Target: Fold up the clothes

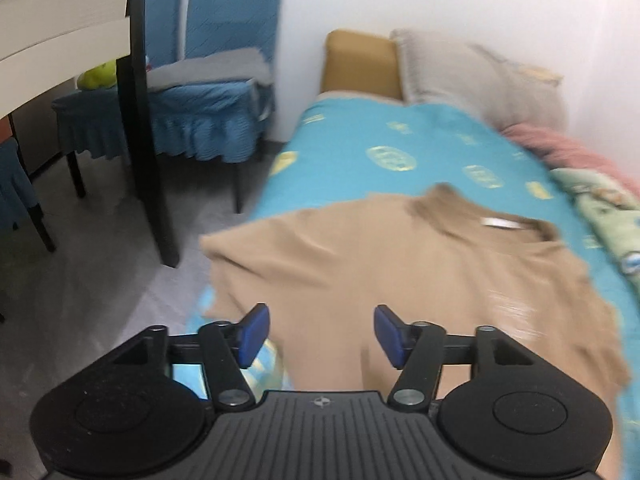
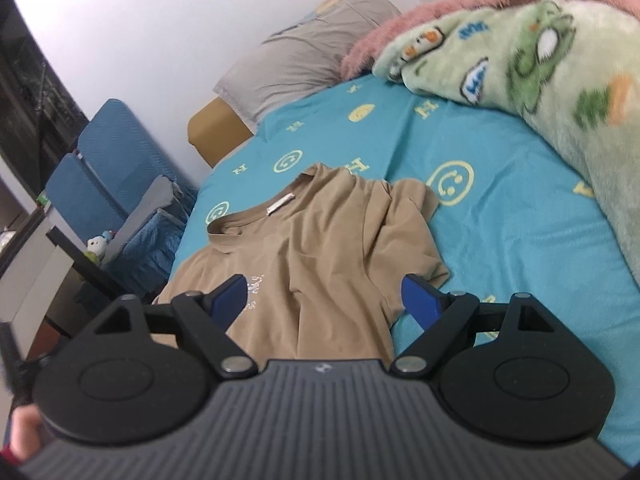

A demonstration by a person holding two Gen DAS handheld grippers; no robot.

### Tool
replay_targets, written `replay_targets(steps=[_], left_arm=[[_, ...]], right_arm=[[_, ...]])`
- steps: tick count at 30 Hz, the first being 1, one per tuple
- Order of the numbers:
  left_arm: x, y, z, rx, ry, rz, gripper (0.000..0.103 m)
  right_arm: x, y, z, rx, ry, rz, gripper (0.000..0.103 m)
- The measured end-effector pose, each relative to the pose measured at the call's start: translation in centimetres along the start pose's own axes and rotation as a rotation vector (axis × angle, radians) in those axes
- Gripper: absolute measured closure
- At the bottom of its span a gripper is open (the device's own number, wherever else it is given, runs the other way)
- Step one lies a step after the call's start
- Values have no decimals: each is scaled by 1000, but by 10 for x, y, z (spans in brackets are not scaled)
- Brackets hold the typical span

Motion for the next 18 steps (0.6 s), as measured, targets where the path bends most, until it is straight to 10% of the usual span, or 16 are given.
replay_targets(steps=[9, 18], left_arm=[[102, 43, -99, 127, 169, -6, 9], [91, 75, -77, 54, 165, -65, 9]], right_arm=[[20, -3, -33, -12, -41, 128, 18], [61, 5, 9, -63, -69, 508, 16]])
Point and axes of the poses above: each gripper's, at about its wrist camera, not at the fingertips, and z roughly the way its jaws point, x to its right, y to its underside, the point moved 10 cm from there along z, roughly the way its jaws point, and after that the axes turned 11 degrees about z, right-handed, at the moved point
